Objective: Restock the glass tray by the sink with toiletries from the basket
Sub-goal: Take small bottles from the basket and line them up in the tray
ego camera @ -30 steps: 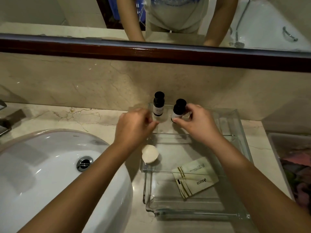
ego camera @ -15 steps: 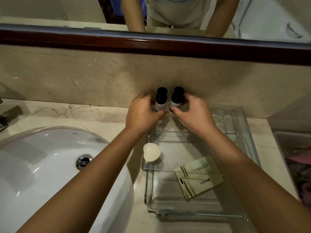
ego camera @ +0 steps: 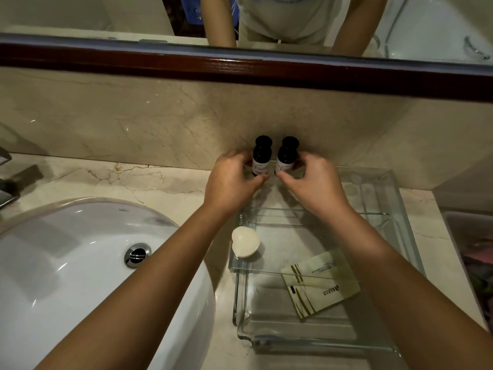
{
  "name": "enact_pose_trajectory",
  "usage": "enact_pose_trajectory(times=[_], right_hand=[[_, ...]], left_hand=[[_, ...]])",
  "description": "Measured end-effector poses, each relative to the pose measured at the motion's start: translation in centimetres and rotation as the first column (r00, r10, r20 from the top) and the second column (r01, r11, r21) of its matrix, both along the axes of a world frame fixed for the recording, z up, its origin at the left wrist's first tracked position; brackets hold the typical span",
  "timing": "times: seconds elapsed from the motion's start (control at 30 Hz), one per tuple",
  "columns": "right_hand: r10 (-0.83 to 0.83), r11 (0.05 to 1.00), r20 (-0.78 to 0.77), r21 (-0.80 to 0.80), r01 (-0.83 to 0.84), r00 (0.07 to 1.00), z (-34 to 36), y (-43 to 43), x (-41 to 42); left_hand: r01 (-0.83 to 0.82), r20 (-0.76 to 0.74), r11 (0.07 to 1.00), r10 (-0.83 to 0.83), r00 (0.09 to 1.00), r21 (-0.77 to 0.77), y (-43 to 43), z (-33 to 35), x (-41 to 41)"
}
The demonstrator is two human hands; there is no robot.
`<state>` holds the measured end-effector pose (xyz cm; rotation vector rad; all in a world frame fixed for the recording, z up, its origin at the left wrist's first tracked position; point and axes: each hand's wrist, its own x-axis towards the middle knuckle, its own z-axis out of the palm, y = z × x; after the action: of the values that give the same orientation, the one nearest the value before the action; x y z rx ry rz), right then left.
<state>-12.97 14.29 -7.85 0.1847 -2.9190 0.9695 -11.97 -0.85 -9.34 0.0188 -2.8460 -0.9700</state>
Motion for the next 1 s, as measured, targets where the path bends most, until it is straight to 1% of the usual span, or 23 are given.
enact_pose_trajectory(times=[0.2, 0.43, 0.8, 1.0], right_hand=[[-0.019, 1.0, -0.003, 0.019, 0.019, 1.0, -0.21, -0.03, 0.04], [-0.01, 1.0, 0.015, -0.001, 0.01, 1.0, 0.07, -0.05, 0.06], [-0.04, 0.998, 0.0, 0.049, 0.04, 0.999, 0.09, -0.31, 0.33], [-0.073, 0.997, 0.034, 0.041, 0.072, 0.997, -0.03, -0.02, 0.6]], left_hand=[[0.002, 0.01, 1.0, -0.002, 1.0, 0.001, -0.04, 0.1, -0.02], [0.013, 0.016, 1.0, -0.013, 1.0, 0.023, -0.19, 0.02, -0.2], [0.018, -0.006, 0.998, -0.018, 1.0, 0.059, -0.23, -0.38, -0.21], [0.005, 0.001, 0.996, -0.005, 1.0, 0.092, -0.12, -0.42, -0.19]])
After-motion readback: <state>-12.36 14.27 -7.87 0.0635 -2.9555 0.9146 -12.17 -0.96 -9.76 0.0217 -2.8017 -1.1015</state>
